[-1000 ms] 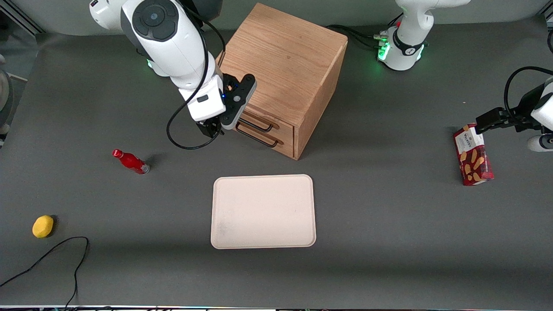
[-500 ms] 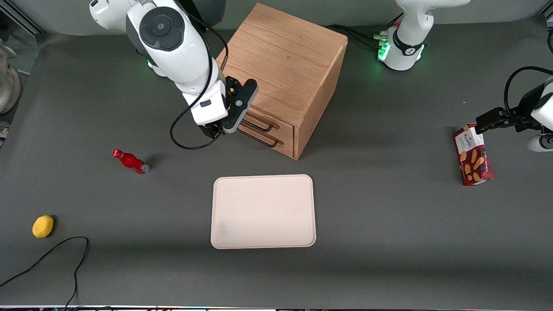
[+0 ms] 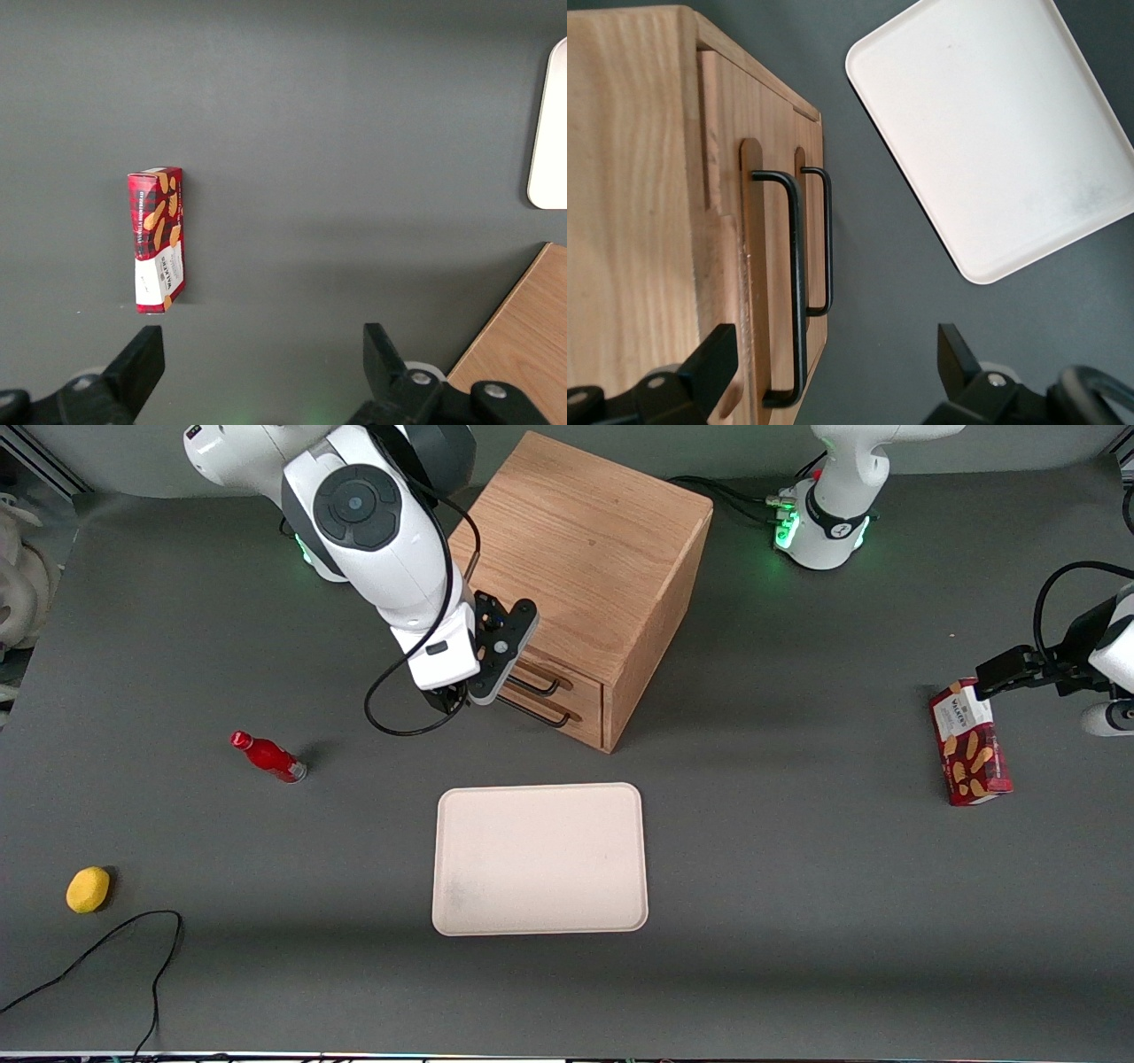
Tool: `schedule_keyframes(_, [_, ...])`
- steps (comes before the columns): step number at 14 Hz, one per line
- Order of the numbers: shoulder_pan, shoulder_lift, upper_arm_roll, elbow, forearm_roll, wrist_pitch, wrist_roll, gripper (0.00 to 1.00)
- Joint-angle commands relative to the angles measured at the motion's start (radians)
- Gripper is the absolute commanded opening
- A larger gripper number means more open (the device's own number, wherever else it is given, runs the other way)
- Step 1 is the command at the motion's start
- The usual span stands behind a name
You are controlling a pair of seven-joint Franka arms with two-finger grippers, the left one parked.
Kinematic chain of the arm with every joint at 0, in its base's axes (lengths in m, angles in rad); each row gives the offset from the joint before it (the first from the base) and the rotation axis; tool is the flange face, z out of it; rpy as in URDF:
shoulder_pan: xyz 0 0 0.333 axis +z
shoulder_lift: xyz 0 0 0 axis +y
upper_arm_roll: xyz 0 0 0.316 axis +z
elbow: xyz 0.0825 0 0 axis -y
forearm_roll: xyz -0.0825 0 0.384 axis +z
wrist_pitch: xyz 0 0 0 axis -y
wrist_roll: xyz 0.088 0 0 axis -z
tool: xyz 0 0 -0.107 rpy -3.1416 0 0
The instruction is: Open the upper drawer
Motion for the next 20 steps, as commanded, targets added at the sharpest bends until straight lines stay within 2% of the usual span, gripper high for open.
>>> schedule_keyframes(1, [0.018, -0.02, -0.007, -0.059, 0.016, 0.055, 0.021, 1.0])
schedule_keyframes(9, [0.016, -0.052, -0.007, -0.186, 0.009, 0.164, 0.016, 1.0])
schedule_keyframes(20, [0.016, -0.054, -0.007, -0.247, 0.006, 0.228, 0.01, 1.0])
